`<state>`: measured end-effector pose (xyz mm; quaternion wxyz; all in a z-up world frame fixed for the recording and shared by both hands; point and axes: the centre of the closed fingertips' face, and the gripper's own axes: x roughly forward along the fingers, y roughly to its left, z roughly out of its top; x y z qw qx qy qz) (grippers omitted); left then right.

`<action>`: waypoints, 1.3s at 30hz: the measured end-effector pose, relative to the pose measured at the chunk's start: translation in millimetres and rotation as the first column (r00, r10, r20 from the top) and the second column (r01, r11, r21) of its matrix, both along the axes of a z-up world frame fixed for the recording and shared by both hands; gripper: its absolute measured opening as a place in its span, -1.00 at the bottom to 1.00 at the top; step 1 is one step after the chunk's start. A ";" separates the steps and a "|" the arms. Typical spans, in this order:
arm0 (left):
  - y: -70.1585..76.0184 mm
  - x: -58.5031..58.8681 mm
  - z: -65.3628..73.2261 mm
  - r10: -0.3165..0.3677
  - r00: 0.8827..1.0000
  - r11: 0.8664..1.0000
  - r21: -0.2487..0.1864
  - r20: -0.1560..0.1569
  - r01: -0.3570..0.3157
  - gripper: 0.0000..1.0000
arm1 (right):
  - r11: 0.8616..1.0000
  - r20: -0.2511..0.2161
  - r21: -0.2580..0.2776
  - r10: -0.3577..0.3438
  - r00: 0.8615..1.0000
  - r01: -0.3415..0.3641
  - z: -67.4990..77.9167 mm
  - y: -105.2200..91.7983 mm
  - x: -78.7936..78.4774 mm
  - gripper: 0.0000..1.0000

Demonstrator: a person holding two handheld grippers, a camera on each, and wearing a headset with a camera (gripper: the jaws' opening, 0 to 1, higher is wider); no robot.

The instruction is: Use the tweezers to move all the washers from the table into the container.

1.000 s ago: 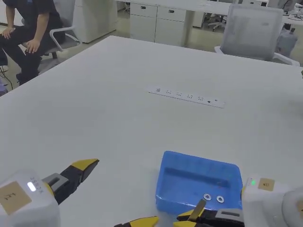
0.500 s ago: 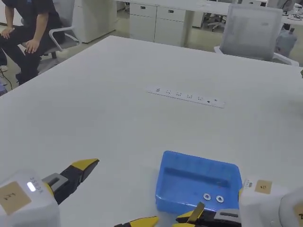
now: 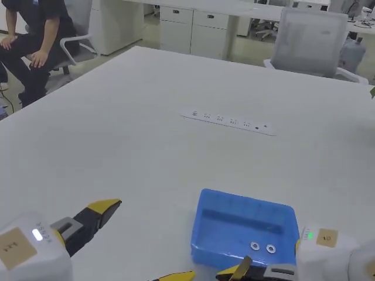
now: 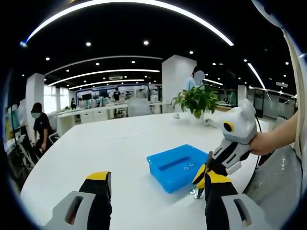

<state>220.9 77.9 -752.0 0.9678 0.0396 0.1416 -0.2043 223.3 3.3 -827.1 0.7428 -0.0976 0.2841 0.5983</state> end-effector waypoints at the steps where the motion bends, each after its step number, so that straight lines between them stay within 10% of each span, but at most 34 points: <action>1: -0.3 0.0 0.1 -0.001 1.000 1.000 -0.002 0.000 0.001 0.61 | 1.000 -0.002 0.006 -0.005 1.000 0.005 1.6 -0.3 0.6 -0.94; 23: 0.9 -1.4 1.2 0.001 1.000 1.000 -0.011 0.005 -0.001 0.60 | 0.982 0.015 0.154 -0.116 0.993 0.112 63.9 -11.4 31.6 -0.95; 39: 1.9 -0.9 2.8 0.009 1.000 1.000 -0.016 0.008 -0.008 0.60 | 0.973 0.036 0.172 -0.162 0.986 0.153 74.1 -12.1 66.8 -0.95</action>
